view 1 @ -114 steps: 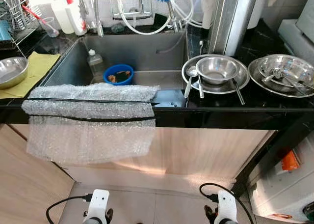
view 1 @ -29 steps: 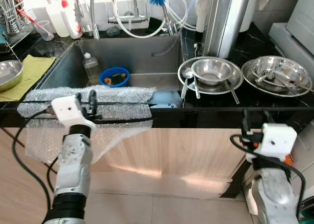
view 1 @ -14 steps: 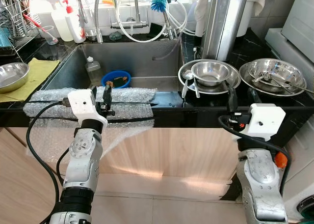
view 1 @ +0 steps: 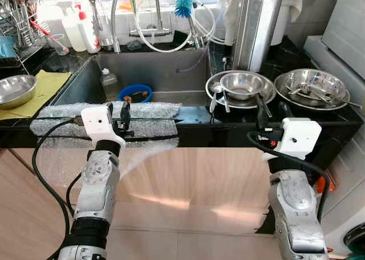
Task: Kitchen organization
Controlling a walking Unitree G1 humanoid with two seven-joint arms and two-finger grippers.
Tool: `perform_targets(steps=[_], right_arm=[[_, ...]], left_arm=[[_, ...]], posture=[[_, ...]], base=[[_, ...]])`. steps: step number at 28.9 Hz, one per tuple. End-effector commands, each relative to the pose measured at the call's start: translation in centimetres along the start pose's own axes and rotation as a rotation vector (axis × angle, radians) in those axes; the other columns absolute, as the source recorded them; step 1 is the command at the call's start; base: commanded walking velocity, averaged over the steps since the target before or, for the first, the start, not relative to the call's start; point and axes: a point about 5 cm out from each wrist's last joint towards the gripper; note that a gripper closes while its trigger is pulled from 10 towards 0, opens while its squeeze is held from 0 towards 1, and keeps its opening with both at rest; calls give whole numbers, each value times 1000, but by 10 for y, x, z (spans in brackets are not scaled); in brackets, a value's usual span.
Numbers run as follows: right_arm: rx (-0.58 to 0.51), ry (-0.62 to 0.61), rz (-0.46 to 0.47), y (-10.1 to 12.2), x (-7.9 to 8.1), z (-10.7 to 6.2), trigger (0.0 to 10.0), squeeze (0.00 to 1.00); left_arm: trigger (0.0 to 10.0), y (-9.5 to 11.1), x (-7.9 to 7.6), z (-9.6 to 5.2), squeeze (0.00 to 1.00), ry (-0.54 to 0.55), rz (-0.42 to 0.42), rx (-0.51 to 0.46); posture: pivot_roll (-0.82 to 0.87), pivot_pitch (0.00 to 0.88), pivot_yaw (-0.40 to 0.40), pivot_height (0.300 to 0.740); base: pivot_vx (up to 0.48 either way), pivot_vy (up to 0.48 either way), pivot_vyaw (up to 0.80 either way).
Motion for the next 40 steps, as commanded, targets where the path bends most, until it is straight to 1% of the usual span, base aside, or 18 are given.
perform_targets(steps=[1,32,34,40], right_arm=[[14,17,13,-1,6,3,10000,0],[15,21,15,0,7,4,10000,0],[6,49,32,3,16,7,10000,0],[2,57,40,4,20,6,10000,0]], left_arm=[[10000,6,2,6,0,10,14,-20],[10000,6,2,7,0,13,13,-20],[10000,11,4,10,0,21,13,-37],[10000,13,6,11,0,23,12,-47]], posture=[[-37,38,90,740],[-36,45,90,740],[-33,49,85,740],[-33,49,85,740]], base=[[300,0,0],[314,0,0],[324,0,0],[333,0,0]])
Point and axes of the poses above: a point about 5 cm out from each wrist's last joint towards the gripper, its own z axis pointing out of the wrist towards the gripper, its own y axis along the axis of the wrist's last joint, x = y × z, and after that the axes turned 8 degrees about z, right-handed
